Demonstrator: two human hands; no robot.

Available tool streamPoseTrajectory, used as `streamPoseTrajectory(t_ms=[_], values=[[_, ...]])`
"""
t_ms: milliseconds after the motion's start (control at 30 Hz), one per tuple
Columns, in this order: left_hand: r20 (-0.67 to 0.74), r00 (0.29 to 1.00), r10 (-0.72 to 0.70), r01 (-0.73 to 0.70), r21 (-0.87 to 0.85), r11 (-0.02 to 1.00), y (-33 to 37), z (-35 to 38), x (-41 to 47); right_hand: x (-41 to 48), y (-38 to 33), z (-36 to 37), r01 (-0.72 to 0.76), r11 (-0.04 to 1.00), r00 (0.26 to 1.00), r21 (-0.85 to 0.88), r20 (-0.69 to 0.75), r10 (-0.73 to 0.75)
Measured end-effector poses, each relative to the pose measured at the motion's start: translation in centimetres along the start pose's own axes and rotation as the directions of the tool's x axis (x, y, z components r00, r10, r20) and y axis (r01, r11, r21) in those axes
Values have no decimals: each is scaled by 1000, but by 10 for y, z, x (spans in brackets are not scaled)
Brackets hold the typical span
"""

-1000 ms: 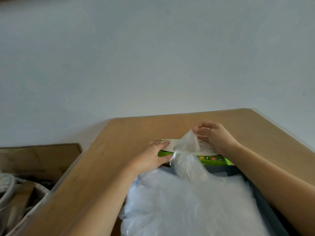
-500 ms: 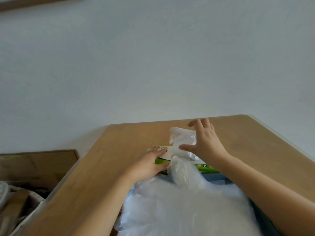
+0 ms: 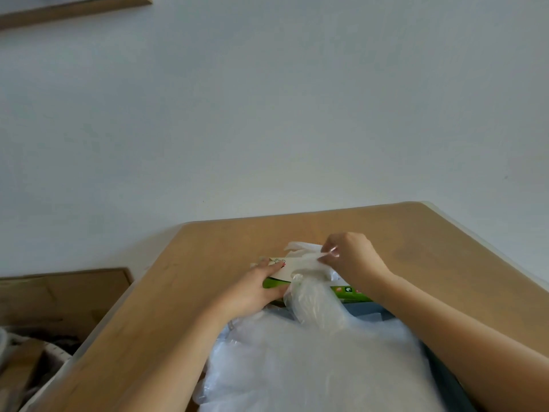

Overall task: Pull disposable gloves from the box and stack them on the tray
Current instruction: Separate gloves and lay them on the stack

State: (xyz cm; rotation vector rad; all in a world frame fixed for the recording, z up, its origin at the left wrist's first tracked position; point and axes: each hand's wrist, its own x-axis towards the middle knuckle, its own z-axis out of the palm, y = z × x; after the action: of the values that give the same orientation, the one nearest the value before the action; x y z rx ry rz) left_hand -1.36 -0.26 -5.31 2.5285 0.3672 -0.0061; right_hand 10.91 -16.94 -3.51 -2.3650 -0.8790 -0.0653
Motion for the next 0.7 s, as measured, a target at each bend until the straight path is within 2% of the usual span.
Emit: streamPoseTrajectory(t_ms=[67, 200, 333, 467, 500, 567, 700], values=[[3, 1000, -5, 5, 7, 1000, 1, -1, 0, 3, 1, -2, -43, 999, 998, 32, -43, 44], [6, 1000, 5, -5, -16, 1000, 3, -6, -3, 9, 5, -14, -168, 932, 985, 321, 103, 142], [-36, 999, 22, -25, -77, 997, 5, -10, -5, 5, 6, -26, -311, 690, 948, 654, 262, 180], [-185, 983, 5, -35, -158, 987, 18, -11, -1, 4, 12, -34, -372, 535, 912, 758, 406, 59], [-210, 978, 9, -59, -231, 971, 26, -11, -1, 3, 12, -34, -373, 522, 908, 767, 418, 35], [-220, 975, 32, -111, -355, 928, 44, -11, 2, 2, 13, -33, -323, 579, 927, 749, 372, 37], [-250, 964, 88, -173, -343, 923, 64, -2, 16, 4, 13, -26, -210, 675, 966, 708, 255, 33]])
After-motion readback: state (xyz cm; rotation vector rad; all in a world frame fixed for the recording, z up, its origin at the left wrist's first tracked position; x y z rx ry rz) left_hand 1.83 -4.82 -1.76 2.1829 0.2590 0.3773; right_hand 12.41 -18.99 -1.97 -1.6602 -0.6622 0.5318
